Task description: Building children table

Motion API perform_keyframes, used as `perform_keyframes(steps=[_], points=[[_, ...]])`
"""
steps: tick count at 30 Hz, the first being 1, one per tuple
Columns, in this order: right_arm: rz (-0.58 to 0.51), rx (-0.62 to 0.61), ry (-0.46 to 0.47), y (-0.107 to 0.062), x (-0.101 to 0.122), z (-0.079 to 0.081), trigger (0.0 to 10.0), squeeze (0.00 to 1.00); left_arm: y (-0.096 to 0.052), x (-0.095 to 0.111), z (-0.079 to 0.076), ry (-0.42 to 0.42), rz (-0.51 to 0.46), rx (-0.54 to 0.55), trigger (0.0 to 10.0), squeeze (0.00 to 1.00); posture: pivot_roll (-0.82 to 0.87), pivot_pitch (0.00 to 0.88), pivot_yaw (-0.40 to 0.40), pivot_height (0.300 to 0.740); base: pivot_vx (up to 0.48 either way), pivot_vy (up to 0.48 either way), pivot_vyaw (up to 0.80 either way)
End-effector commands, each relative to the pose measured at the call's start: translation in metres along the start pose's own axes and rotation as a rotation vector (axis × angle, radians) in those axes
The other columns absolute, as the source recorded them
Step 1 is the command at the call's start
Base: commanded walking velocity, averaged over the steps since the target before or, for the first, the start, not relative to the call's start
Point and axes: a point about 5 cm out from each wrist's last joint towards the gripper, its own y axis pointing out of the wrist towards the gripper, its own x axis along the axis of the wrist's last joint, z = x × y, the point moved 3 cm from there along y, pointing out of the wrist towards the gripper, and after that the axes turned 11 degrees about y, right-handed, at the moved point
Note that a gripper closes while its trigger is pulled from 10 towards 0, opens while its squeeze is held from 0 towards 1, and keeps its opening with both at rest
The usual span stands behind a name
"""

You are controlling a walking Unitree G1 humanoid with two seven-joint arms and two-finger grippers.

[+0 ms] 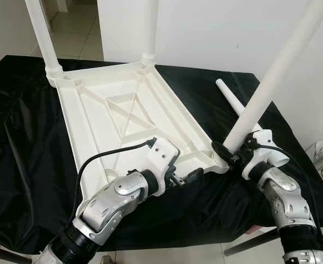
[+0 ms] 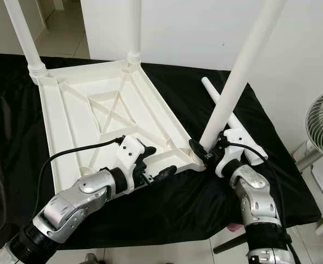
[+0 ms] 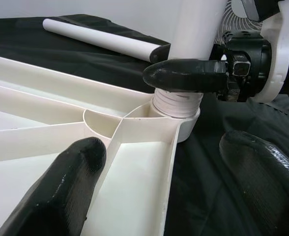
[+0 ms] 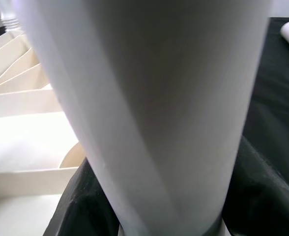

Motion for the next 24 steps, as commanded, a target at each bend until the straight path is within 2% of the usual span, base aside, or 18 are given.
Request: perform_keyframes(steps=[1, 3, 8, 11, 13, 14, 20, 24], points=[[0.048, -0.074, 0.019, -0.003, -0.014, -0.006, 10.0, 0.0, -0.001, 0.004, -0.014, -0.002, -0.029, -0.15, 10.0, 0.0, 0.03, 0.095, -0.06, 0.74, 0.0, 0.0, 0.0], [0.027, -0.135, 0.035, -0.002, -0.014, -0.003, 10.0, 0.0, -0.001, 0.004, -0.015, -0.004, -0.03, -0.149, 10.0, 0.0, 0.03, 0.096, -0.061, 0.74, 0.0, 0.0, 0.0], [0.01, -0.18, 0.059, -0.002, -0.015, 0.0, 10.0, 0.0, -0.002, 0.004, -0.015, -0.006, -0.03, -0.15, 10.0, 0.0, 0.03, 0.096, -0.062, 0.74, 0.0, 0.0, 0.0], [-0.016, -0.346, 0.115, -0.001, -0.016, -0.003, 10.0, 0.0, -0.002, 0.004, -0.016, -0.007, -0.03, -0.153, 10.0, 0.0, 0.03, 0.095, -0.061, 0.74, 0.0, 0.0, 0.0], [-0.016, -0.346, 0.115, -0.001, -0.016, -0.003, 10.0, 0.0, -0.002, 0.004, -0.016, -0.007, -0.03, -0.153, 10.0, 0.0, 0.03, 0.095, -0.061, 0.74, 0.0, 0.0, 0.0], [-0.029, -0.393, 0.125, -0.001, -0.016, -0.002, 10.0, 0.0, -0.002, 0.004, -0.016, -0.007, -0.03, -0.155, 10.0, 0.0, 0.03, 0.095, -0.061, 0.74, 0.0, 0.0, 0.0], [-0.091, -0.583, 0.109, -0.003, -0.019, 0.019, 10.0, 0.0, 0.0, 0.004, -0.018, -0.01, -0.033, -0.16, 10.0, 0.0, 0.03, 0.088, -0.066, 0.74, 0.0, 0.0, 0.0], [-0.101, -0.629, 0.12, -0.005, -0.02, 0.023, 10.0, 0.0, 0.0, 0.004, -0.018, -0.01, -0.034, -0.16, 10.0, 0.0, 0.03, 0.08, -0.073, 0.74, 0.0, 0.0, 0.0]])
